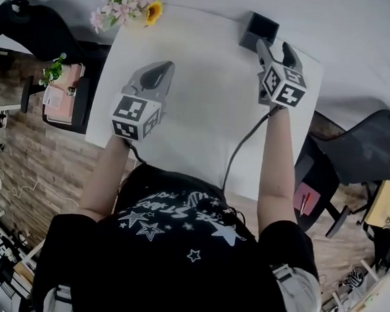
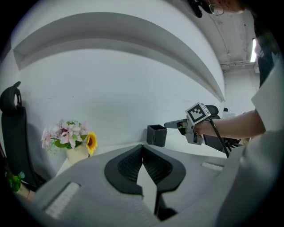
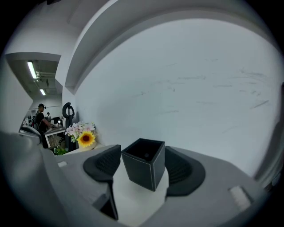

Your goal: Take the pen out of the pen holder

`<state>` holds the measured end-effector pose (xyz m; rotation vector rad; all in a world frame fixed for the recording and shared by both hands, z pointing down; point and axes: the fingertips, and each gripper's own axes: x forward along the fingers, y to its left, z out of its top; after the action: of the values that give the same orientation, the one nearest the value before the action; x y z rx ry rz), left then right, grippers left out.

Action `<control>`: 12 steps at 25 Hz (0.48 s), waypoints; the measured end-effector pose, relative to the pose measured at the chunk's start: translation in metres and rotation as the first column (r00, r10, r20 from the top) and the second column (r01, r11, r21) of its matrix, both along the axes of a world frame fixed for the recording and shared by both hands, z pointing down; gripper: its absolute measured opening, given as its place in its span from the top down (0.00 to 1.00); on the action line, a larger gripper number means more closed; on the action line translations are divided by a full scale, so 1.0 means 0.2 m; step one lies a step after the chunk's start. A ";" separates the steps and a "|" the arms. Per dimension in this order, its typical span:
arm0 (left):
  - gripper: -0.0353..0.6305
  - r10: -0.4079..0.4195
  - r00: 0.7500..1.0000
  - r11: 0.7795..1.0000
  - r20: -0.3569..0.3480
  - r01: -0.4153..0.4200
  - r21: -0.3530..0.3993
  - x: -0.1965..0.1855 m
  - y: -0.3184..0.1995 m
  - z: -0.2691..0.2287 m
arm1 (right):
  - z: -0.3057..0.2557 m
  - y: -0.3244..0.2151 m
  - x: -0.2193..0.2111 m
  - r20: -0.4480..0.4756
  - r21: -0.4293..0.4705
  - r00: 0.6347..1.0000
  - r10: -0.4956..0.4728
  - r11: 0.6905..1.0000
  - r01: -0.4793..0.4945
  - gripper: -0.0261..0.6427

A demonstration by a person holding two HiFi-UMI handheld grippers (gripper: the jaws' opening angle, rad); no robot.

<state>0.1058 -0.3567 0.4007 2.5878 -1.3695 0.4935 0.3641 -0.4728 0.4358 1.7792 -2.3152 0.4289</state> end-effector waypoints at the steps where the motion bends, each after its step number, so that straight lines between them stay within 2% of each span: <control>1: 0.93 -0.001 1.000 1.000 0.003 0.001 -0.006 0.01 0.00 0.01 | 0.01 -0.02 0.01 -0.001 0.001 1.000 0.000 1.000 0.000 0.50; 3: 0.93 -0.003 1.000 1.000 0.010 0.003 -0.020 0.01 0.00 0.04 | 0.03 -0.05 0.02 -0.009 0.007 1.000 0.003 1.000 -0.003 0.61; 8: 0.93 -0.025 1.000 0.999 0.013 0.026 -0.047 0.00 -0.01 0.09 | 0.08 -0.10 0.01 -0.041 0.005 0.999 -0.004 1.000 0.004 0.75; 12: 0.93 -0.034 0.999 0.998 0.013 0.034 -0.059 0.00 -0.03 0.12 | 0.09 -0.13 -0.01 -0.077 0.010 0.997 -0.012 1.000 0.013 0.77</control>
<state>0.1064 -0.3633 0.4246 2.5143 -1.3787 0.5366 0.3627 -0.4990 0.4539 1.7525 -2.2793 0.3402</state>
